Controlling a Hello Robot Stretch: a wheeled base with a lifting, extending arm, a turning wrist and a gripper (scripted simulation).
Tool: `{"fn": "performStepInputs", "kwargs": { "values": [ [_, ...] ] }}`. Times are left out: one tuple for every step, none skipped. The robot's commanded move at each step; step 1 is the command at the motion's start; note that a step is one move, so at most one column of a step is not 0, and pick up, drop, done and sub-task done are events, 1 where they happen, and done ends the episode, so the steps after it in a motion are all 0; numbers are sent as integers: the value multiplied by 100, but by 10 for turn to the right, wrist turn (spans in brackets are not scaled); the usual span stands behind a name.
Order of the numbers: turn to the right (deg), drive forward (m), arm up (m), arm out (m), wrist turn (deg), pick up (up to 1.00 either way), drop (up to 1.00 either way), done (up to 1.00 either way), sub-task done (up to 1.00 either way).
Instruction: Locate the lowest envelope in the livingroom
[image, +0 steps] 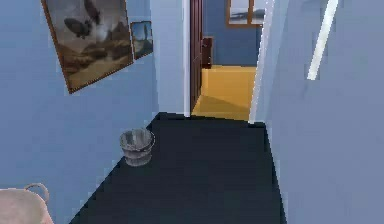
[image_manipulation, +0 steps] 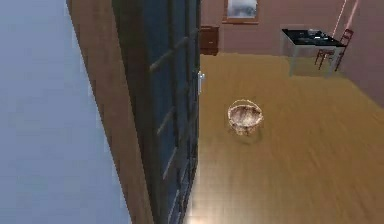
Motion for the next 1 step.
{"fn": "performStepInputs", "kwargs": {
  "values": [
    [0,5,0,0,0,0,0,0,0]
  ]
}}
